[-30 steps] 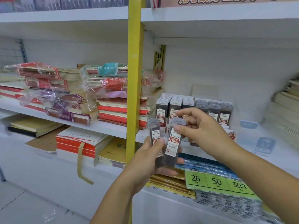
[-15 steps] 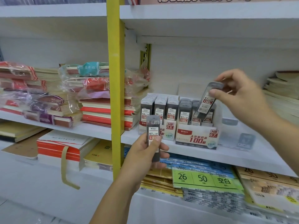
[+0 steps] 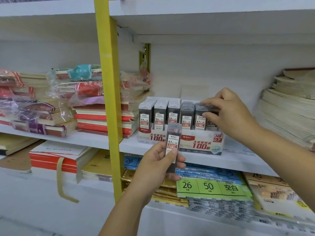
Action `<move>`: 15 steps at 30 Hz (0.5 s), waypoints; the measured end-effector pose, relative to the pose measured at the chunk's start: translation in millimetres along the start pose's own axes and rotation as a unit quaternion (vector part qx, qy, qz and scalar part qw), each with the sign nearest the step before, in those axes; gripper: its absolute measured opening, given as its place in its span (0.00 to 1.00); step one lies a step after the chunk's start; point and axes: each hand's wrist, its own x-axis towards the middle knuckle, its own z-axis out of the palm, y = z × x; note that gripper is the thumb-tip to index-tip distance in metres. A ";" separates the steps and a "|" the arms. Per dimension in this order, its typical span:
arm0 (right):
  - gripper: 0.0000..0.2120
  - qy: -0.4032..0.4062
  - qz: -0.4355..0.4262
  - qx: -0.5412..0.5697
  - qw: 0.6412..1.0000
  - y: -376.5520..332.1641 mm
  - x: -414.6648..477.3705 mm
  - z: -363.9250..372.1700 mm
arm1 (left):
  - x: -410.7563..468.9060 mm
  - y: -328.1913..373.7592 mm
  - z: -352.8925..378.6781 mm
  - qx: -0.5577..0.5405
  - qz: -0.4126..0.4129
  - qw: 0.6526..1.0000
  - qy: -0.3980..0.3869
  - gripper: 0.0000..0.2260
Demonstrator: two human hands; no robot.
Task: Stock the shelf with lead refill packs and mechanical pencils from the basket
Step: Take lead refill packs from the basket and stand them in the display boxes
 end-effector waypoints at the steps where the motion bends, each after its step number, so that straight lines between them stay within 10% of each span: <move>1: 0.15 0.024 -0.006 0.001 1.000 -3.4 -4.0 -2.3 | 0.1 0.0 1.8 0.000 0.004 1.000 -0.001 0.07; 11: 0.12 -0.098 0.036 0.367 0.924 -49.7 -51.2 -6.1 | 2.9 8.2 25.1 0.013 0.045 0.999 -0.009 0.06; 15: 0.12 -0.031 0.051 0.403 0.913 -40.0 -46.2 -17.5 | 8.2 4.7 29.3 0.168 0.150 0.966 0.125 0.06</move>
